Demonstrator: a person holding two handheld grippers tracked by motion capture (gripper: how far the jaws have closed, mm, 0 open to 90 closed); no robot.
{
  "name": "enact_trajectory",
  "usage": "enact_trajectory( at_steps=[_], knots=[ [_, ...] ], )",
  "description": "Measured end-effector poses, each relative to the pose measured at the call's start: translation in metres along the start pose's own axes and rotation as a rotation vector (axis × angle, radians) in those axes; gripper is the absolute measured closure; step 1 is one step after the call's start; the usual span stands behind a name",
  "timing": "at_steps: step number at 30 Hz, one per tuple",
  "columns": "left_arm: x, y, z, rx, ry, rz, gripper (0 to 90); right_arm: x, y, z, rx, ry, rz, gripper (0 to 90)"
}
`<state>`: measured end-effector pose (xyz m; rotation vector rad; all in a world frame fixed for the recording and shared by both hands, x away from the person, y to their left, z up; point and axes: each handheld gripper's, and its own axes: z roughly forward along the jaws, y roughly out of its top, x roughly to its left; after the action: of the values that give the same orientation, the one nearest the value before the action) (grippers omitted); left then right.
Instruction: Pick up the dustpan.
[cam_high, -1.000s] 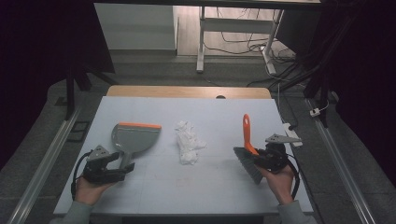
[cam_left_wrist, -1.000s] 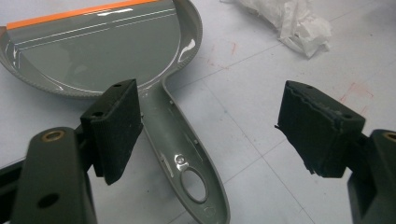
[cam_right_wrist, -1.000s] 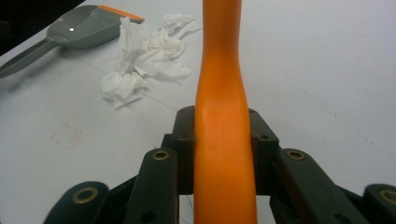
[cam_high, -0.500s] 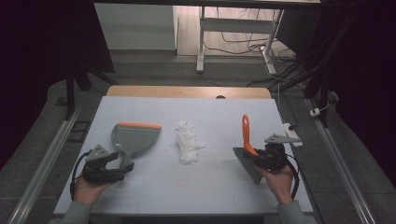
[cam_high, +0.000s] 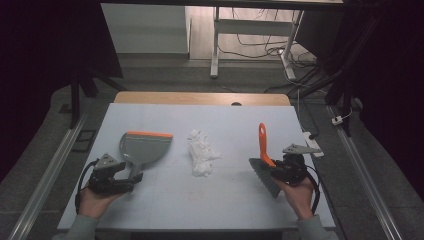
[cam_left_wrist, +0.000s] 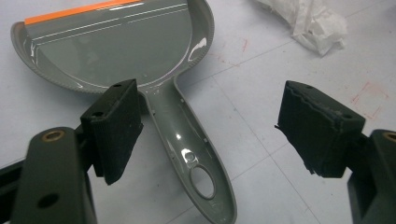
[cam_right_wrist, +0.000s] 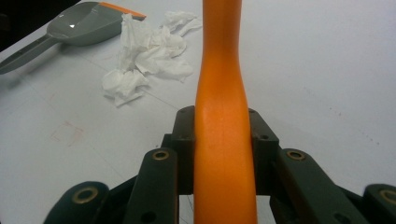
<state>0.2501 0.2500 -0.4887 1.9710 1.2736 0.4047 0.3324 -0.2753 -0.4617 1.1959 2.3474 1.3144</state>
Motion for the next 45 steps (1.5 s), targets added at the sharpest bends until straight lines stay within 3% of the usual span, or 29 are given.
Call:
enact_trajectory(
  at_steps=[8,14,25,31,36,45],
  knots=[
    [-0.008,0.009,-0.003,0.013,0.026,0.028,22.2,-0.001,-0.001,-0.001,-0.001,0.008,0.002,70.2],
    [-0.008,0.011,-0.004,0.026,0.039,0.023,22.2,-0.002,0.0,-0.002,-0.004,0.006,0.005,70.2],
    [-0.006,0.026,-0.006,0.135,0.11,-0.007,21.0,-0.001,0.001,0.0,-0.007,0.021,0.005,70.2],
    [-0.005,0.035,0.011,0.217,0.139,-0.028,20.9,-0.003,0.002,0.0,-0.01,0.022,-0.003,70.2],
    [0.003,0.031,0.03,0.286,0.168,-0.057,21.7,-0.002,0.002,0.0,-0.008,0.019,-0.001,70.2],
    [0.008,0.023,0.05,0.329,0.179,-0.097,23.3,-0.003,0.001,0.001,-0.001,0.009,0.001,70.2]
  ],
)
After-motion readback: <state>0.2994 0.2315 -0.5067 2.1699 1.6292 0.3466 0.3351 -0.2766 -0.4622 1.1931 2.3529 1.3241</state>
